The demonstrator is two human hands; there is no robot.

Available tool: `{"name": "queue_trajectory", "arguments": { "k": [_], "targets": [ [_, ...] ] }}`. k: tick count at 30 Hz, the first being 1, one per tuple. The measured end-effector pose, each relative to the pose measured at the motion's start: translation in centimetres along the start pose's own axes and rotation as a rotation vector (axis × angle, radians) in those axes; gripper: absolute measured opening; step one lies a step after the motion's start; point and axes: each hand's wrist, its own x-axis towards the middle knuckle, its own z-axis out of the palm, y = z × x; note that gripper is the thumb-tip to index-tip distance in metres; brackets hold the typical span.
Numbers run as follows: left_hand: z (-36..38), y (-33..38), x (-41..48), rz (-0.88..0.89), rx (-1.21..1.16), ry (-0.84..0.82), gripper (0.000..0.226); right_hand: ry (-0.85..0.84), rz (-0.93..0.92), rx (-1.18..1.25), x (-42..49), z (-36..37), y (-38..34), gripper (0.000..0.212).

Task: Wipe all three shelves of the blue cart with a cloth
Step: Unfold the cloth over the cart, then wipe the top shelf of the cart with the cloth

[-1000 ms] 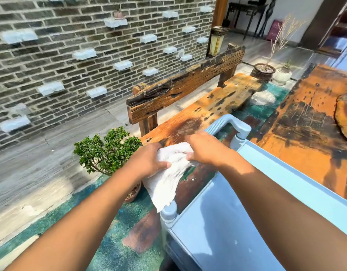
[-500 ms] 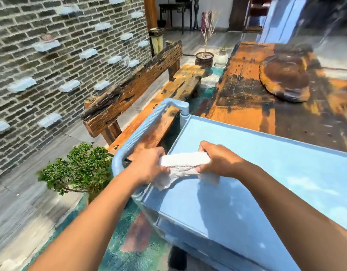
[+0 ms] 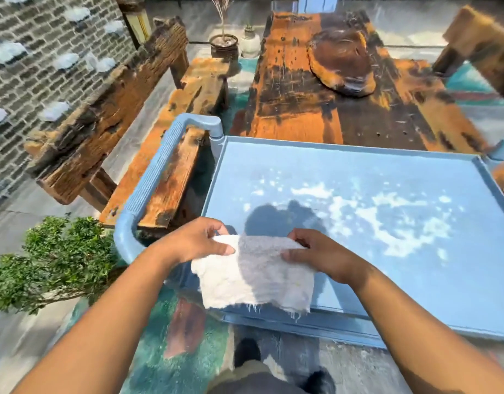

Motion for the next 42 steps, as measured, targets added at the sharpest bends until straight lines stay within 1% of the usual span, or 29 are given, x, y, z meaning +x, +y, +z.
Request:
{"name": "queue_trajectory", "arguments": {
  "k": [1,3,5,8,11,14,18,21,23,25,27,30,32,35,36,39,41,42],
  "targets": [
    [0.0,-0.5,0.9,0.001,0.030,0.011,0.024,0.024,0.030,-0.004,0.5,0.2,0.3,0.034],
    [0.3,-2.0,2.8,-0.015,0.146,0.024,0.022,0.092,0.095,-0.085,1.6,1.0,1.2,0.025],
    [0.1,-3.8,4.4,-0.025,0.291,0.075,0.021,0.191,0.139,-0.237,3.0,1.7,2.0,0.019],
    [0.1,-5.9,6.2,0.018,0.351,0.115,0.015,0.333,0.151,-0.492,3.6,2.7,2.3,0.019],
    [-0.2,-6.7,7.3,0.079,0.467,0.173,0.008,0.385,0.146,-0.612,3.9,3.7,2.7,0.022],
    [-0.4,-6.8,7.7,0.139,0.563,0.155,0.004,0.395,0.132,-0.726,3.6,4.2,2.7,0.028],
    [-0.2,-7.5,7.9,0.147,0.604,0.159,0.005,0.409,0.133,-0.844,3.4,4.8,2.5,0.049],
    [0.1,-7.6,7.9,0.150,0.614,0.162,0.007,0.440,-0.008,-0.873,3.2,5.5,2.2,0.052],
    [0.2,-7.5,8.2,0.144,0.598,0.178,0.012,0.403,-0.142,-0.877,3.3,6.4,2.2,0.049],
    [0.3,-7.5,8.4,0.136,0.585,0.180,0.017,0.324,-0.262,-0.907,3.7,7.5,2.5,0.046],
    [0.2,-7.5,8.6,0.120,0.606,0.160,0.019,0.225,-0.363,-0.968,4.3,8.9,3.2,0.048],
    [0.2,-7.2,8.8,0.109,0.666,0.136,0.023,0.122,-0.453,-1.102,4.6,10.0,4.3,0.057],
    [0.3,-6.9,8.5,0.086,0.695,0.149,0.024,0.083,-0.512,-1.157,4.8,9.9,4.6,0.058],
    [0.4,-6.2,8.3,0.075,0.739,0.138,0.024,-0.012,-0.570,-1.161,5.7,9.2,4.3,0.057],
    [0.4,-6.0,8.4,0.085,0.733,0.130,0.027,-0.043,-0.584,-1.140,6.0,9.0,4.2,0.055],
    [0.0,-5.2,9.7,0.097,0.675,0.087,0.047,-0.148,-0.551,-1.093,6.8,8.4,4.3,0.055],
    [-0.1,-4.9,10.4,0.093,0.664,0.045,0.056,-0.152,-0.559,-1.113,7.0,8.4,4.3,0.058],
    [-0.2,-4.7,11.0,0.091,0.661,0.040,0.056,-0.152,-0.577,-1.114,7.3,8.2,4.4,0.058]
  ]
}}
